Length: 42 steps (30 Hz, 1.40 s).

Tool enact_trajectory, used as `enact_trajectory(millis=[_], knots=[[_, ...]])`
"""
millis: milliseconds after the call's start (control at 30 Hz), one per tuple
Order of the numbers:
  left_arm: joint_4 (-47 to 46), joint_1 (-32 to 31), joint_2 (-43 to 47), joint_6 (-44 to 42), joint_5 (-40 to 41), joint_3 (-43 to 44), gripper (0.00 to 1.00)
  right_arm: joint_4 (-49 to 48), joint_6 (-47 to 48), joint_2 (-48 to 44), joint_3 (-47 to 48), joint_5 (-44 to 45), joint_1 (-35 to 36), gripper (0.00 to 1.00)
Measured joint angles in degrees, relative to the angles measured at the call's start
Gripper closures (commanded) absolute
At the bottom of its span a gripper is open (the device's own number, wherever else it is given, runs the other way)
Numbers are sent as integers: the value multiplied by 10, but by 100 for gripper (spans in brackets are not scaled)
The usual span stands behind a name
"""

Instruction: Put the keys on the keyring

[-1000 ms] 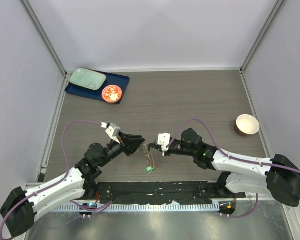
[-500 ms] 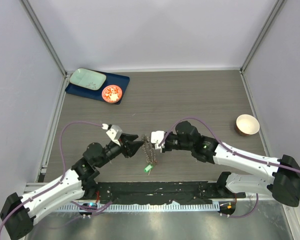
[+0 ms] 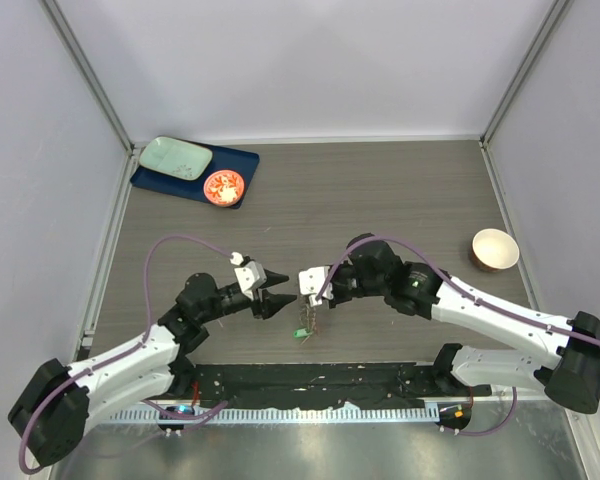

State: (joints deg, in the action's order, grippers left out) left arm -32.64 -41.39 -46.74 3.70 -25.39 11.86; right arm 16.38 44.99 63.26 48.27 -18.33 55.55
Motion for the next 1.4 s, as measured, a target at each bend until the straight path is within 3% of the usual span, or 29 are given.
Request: enact_trajectory(millis=[267,633,1400], knots=[[-45,33,-102,-53,-127,38,58,31,24,2,12,-5,0,99],[-65,35,-138,-59,-214,87,68,42,30,5,14,-7,0,99],[24,37,-168,-88,-216,116,77,42,29,5,14,-13,0,99]])
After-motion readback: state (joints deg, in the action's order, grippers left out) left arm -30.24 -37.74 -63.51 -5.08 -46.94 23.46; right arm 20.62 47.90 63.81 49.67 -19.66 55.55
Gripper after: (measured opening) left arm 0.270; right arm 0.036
